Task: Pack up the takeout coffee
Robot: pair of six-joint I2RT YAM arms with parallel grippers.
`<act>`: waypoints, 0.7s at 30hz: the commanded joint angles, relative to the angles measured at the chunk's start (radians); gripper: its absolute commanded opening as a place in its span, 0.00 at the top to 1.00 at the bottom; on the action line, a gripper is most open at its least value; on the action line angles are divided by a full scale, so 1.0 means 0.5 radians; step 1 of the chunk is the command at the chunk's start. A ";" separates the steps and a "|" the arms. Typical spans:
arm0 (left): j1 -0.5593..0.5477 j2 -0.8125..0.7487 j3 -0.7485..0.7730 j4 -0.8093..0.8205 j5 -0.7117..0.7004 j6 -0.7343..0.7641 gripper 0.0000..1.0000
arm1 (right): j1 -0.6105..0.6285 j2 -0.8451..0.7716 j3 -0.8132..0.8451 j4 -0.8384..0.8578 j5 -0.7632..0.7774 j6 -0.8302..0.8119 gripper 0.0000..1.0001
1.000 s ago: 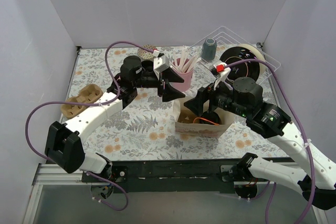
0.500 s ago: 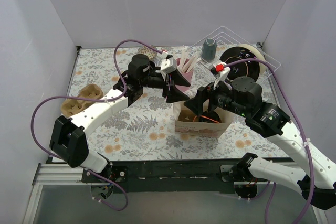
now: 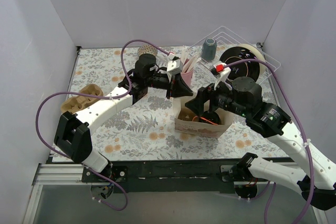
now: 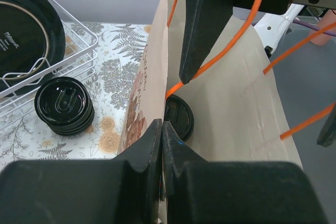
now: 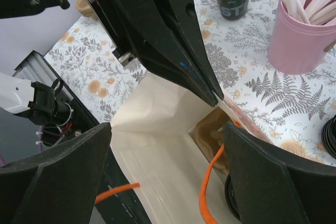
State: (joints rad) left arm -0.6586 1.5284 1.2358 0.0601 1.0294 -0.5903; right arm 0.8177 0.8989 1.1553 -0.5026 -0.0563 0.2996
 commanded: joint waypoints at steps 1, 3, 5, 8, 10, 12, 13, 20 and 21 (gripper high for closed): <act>-0.002 -0.038 0.096 -0.016 -0.013 0.033 1.00 | -0.012 -0.034 0.049 -0.145 -0.001 0.023 0.07; -0.002 -0.038 0.096 -0.016 -0.019 0.027 1.00 | -0.012 -0.025 0.085 -0.212 -0.007 0.024 0.07; -0.002 -0.041 0.093 -0.022 -0.022 0.021 1.00 | -0.012 -0.025 0.116 -0.307 -0.016 0.036 0.07; 0.001 -0.053 0.087 -0.028 -0.013 0.030 1.00 | -0.015 -0.003 0.174 -0.427 0.005 0.051 0.08; 0.001 -0.059 0.072 -0.034 0.000 0.030 1.00 | -0.015 -0.028 0.174 -0.412 0.026 0.063 0.09; 0.001 -0.069 0.063 -0.031 -0.003 0.027 1.00 | -0.016 -0.046 0.180 -0.394 0.060 0.063 0.10; 0.001 -0.078 0.053 -0.037 0.000 0.030 1.00 | -0.016 -0.037 0.196 -0.403 0.100 0.066 0.10; 0.001 -0.072 0.078 -0.050 -0.046 0.033 1.00 | -0.012 0.024 0.285 -0.510 0.033 0.027 0.10; 0.001 -0.072 0.075 -0.050 -0.055 0.030 1.00 | -0.012 0.009 0.291 -0.513 0.008 0.017 0.10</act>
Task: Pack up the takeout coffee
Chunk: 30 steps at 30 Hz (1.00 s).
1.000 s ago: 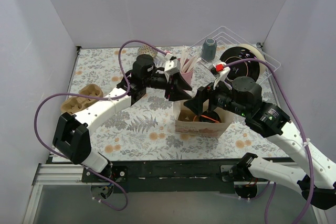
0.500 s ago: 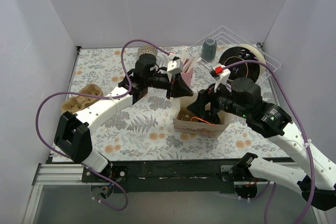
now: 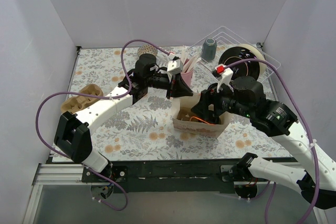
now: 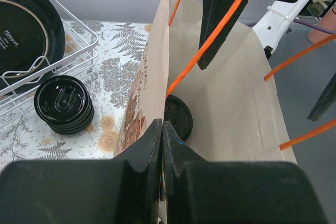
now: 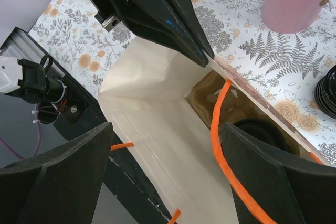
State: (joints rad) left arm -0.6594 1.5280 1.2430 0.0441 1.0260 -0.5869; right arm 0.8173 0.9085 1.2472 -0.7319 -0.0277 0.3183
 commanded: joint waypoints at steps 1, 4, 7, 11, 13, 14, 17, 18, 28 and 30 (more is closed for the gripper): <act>0.003 -0.071 0.057 -0.024 -0.061 0.017 1.00 | -0.012 -0.022 0.116 -0.055 -0.104 -0.026 0.09; 0.006 -0.086 0.045 -0.076 -0.104 0.026 1.00 | -0.015 -0.059 0.174 -0.076 -0.282 -0.035 0.08; 0.018 -0.129 0.014 -0.079 -0.150 -0.010 1.00 | -0.015 -0.028 0.236 -0.125 -0.557 0.007 0.08; 0.033 -0.163 -0.001 -0.180 -0.162 -0.020 1.00 | -0.012 0.005 0.337 -0.086 -0.920 0.109 0.08; 0.039 -0.184 -0.010 -0.208 -0.168 -0.023 1.00 | -0.015 0.018 0.350 -0.034 -1.128 0.215 0.07; 0.039 -0.187 -0.013 -0.220 -0.174 -0.032 1.00 | -0.012 0.033 0.359 -0.012 -1.178 0.262 0.06; 0.052 -0.175 0.002 -0.220 -0.168 -0.059 1.00 | -0.015 0.079 0.337 0.098 -1.377 0.430 0.02; 0.055 -0.175 0.002 -0.202 -0.162 -0.090 1.00 | -0.015 0.100 0.365 0.013 -1.353 0.434 0.01; 0.076 -0.117 0.073 -0.168 -0.138 -0.105 1.00 | -0.015 0.051 0.328 -0.282 -1.092 0.284 0.01; 0.079 -0.102 0.076 -0.153 -0.128 -0.118 1.00 | -0.015 0.073 0.325 -0.306 -1.135 0.272 0.01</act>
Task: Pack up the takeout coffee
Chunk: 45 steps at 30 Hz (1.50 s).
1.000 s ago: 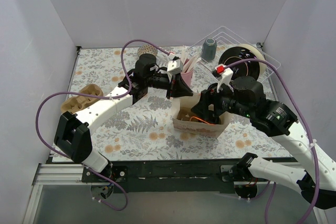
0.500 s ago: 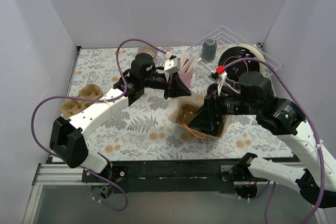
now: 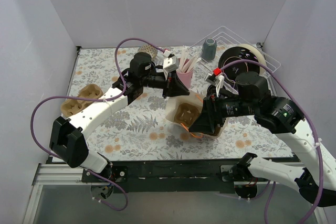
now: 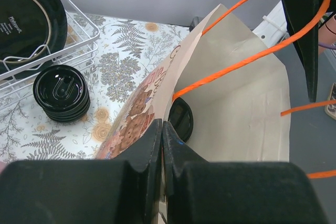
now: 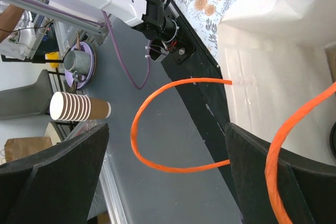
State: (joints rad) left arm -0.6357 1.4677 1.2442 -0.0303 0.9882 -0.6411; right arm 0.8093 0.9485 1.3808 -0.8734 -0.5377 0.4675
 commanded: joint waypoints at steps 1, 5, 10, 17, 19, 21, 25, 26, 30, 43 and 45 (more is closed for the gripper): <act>0.032 0.019 0.076 0.005 -0.041 -0.013 1.00 | 0.004 0.002 0.055 -0.033 -0.112 -0.033 0.02; 0.032 0.019 0.064 0.027 -0.031 -0.037 1.00 | 0.001 0.036 0.037 -0.048 -0.146 -0.033 0.02; 0.041 0.022 0.049 0.048 -0.016 -0.052 1.00 | 0.001 0.118 0.061 -0.100 -0.244 -0.070 0.01; 0.075 0.019 0.030 0.048 -0.007 -0.055 1.00 | -0.002 0.397 0.416 -0.621 -0.183 -0.297 0.01; 0.084 0.019 0.040 0.048 -0.007 -0.052 1.00 | -0.005 0.465 0.542 -0.783 -0.130 -0.367 0.01; 0.084 0.028 0.046 0.048 0.015 -0.055 1.00 | -0.008 0.502 0.592 -0.824 -0.054 -0.355 0.01; 0.087 0.047 0.052 0.048 0.018 -0.055 1.00 | -0.020 0.502 0.546 -0.864 -0.130 -0.349 0.01; 0.090 0.050 0.055 0.048 0.018 -0.055 1.00 | -0.020 0.490 0.497 -0.867 -0.152 -0.352 0.02; 0.099 0.062 0.055 0.048 0.009 -0.055 1.00 | -0.026 0.471 0.448 -0.870 -0.271 -0.321 0.01; 0.103 0.059 0.021 0.048 0.012 -0.074 1.00 | -0.026 0.520 0.380 -0.870 -0.416 -0.324 0.02; 0.103 0.056 0.012 0.048 0.002 -0.068 1.00 | -0.026 0.530 0.374 -0.867 -0.501 -0.343 0.01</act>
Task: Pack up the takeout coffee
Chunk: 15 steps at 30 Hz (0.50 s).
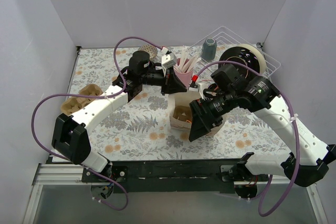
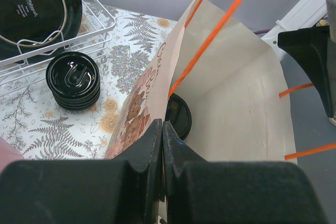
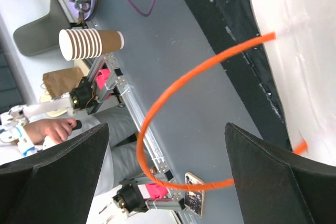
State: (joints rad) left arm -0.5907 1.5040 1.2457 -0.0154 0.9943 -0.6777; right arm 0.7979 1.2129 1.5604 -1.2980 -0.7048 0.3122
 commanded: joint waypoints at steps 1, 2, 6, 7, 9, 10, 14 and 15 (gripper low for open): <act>0.013 -0.017 0.012 0.019 -0.007 0.005 1.00 | -0.003 0.016 0.005 -0.018 -0.195 -0.051 0.01; 0.013 -0.014 0.012 0.019 -0.013 0.005 1.00 | -0.003 0.019 -0.013 -0.018 -0.210 -0.054 0.01; 0.016 -0.007 0.015 0.022 -0.010 0.009 1.00 | -0.003 0.077 0.027 -0.018 -0.223 -0.084 0.01; 0.016 -0.011 0.012 0.019 -0.010 0.006 1.00 | -0.003 0.096 0.033 -0.018 -0.223 -0.088 0.01; 0.013 -0.017 0.006 0.016 -0.013 0.009 1.00 | -0.003 0.111 0.039 -0.021 -0.223 -0.100 0.01; 0.016 -0.020 -0.006 0.013 -0.016 0.009 1.00 | -0.006 0.124 0.051 -0.018 -0.210 -0.103 0.01; 0.019 -0.041 -0.034 -0.006 -0.047 0.002 1.00 | -0.007 0.182 0.238 -0.018 -0.125 -0.143 0.02; 0.019 -0.053 -0.043 0.003 -0.056 -0.022 1.00 | -0.007 0.194 0.354 -0.018 -0.076 -0.149 0.01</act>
State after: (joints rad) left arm -0.5900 1.5040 1.2388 -0.0154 0.9844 -0.6773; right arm 0.7979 1.2991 1.5898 -1.3125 -0.7708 0.2707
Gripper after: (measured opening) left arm 0.010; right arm 0.985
